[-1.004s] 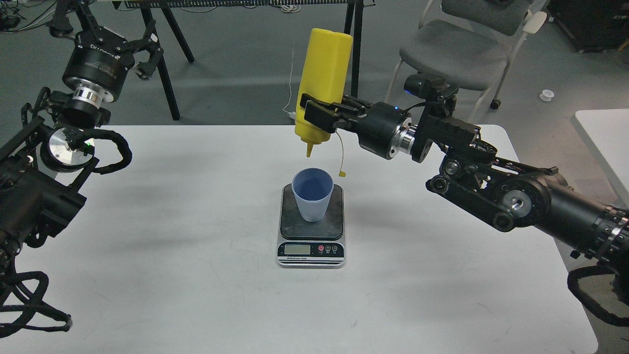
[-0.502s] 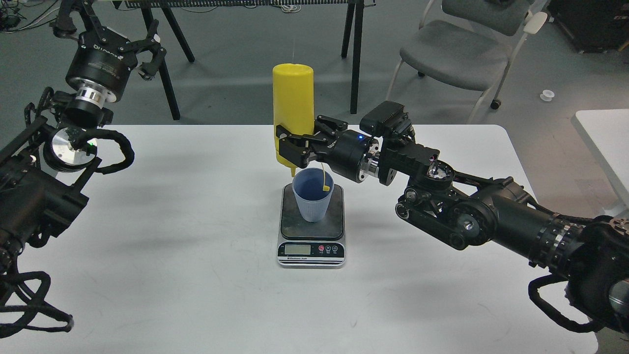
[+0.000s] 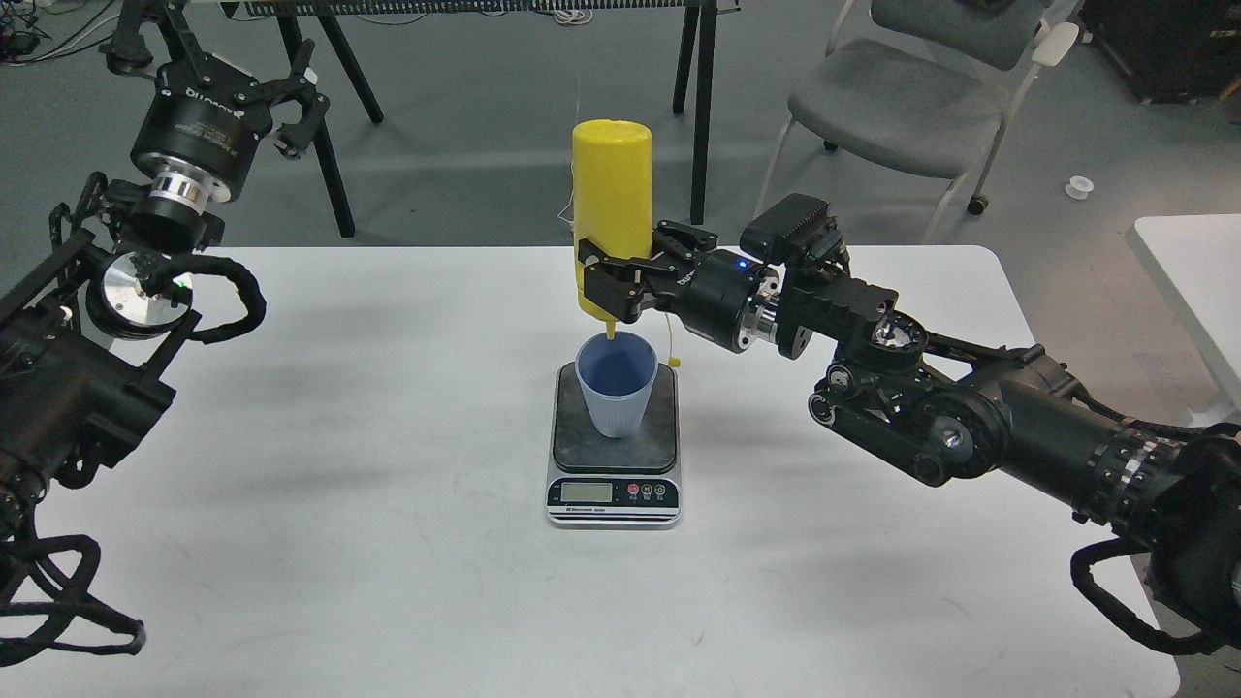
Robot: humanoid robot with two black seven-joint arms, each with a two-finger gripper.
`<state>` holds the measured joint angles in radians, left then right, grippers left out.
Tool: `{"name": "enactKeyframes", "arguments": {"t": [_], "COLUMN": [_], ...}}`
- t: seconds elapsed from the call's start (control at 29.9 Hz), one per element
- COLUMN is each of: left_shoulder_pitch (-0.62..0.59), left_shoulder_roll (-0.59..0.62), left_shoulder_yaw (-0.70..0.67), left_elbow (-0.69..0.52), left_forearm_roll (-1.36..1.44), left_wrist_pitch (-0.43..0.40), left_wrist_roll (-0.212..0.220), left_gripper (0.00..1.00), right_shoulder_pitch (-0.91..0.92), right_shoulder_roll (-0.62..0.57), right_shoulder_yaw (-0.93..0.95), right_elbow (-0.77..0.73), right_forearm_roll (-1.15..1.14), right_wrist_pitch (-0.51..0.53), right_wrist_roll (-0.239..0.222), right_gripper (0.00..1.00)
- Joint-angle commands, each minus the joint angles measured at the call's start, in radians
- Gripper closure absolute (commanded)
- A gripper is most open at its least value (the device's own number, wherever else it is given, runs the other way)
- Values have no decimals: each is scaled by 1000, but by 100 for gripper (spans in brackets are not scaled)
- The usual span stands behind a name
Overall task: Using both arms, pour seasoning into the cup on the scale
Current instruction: 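Raise the bottle with the right gripper and turn it upright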
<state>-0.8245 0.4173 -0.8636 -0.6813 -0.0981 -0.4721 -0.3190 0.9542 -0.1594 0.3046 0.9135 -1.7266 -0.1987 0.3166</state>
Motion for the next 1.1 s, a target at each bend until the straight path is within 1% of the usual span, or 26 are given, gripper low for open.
{"name": "enactKeyframes", "arguments": {"t": [0.0,0.1,0.17,0.27,0.44,0.6,0.8,0.94,1.07], "left_shoulder_pitch": [-2,-2,-2,-2,-1,-1,-1,-1,1], "left_shoulder_roll": [4,9,9,6,1,3,1,-5,-8], "left_shoulder_yaw": [-2,-2,-2,0,6,3,1,1,1], "left_elbow": [-20,-50,-53,-53,-53,-53,-53,-53,-53], "left_forearm_roll": [0,0,0,1,1,1,1,1,1], "left_wrist_pitch": [10,21,23,23,23,23,23,23,23], "left_wrist_roll": [0,1,1,5,5,5,5,5,5], "left_gripper": [1,1,1,1,1,1,1,1,1], "right_shoulder_pitch": [4,14,21,23,9,-43,-162,-256,-354], "right_shoulder_roll": [-49,-162,-234,-333,-429,-488,-494,-493,-493], "right_shoulder_yaw": [14,21,22,33,50,86,218,312,361], "right_elbow": [65,169,232,300,350,378,383,383,381], "right_forearm_roll": [25,148,252,425,717,1008,1289,1448,1631], "right_wrist_pitch": [18,88,116,130,130,134,205,281,370], "right_wrist_roll": [-2,-4,-5,-8,-4,-1,-4,-8,-10], "right_gripper": [61,61,61,61,61,61,61,61,61]}}
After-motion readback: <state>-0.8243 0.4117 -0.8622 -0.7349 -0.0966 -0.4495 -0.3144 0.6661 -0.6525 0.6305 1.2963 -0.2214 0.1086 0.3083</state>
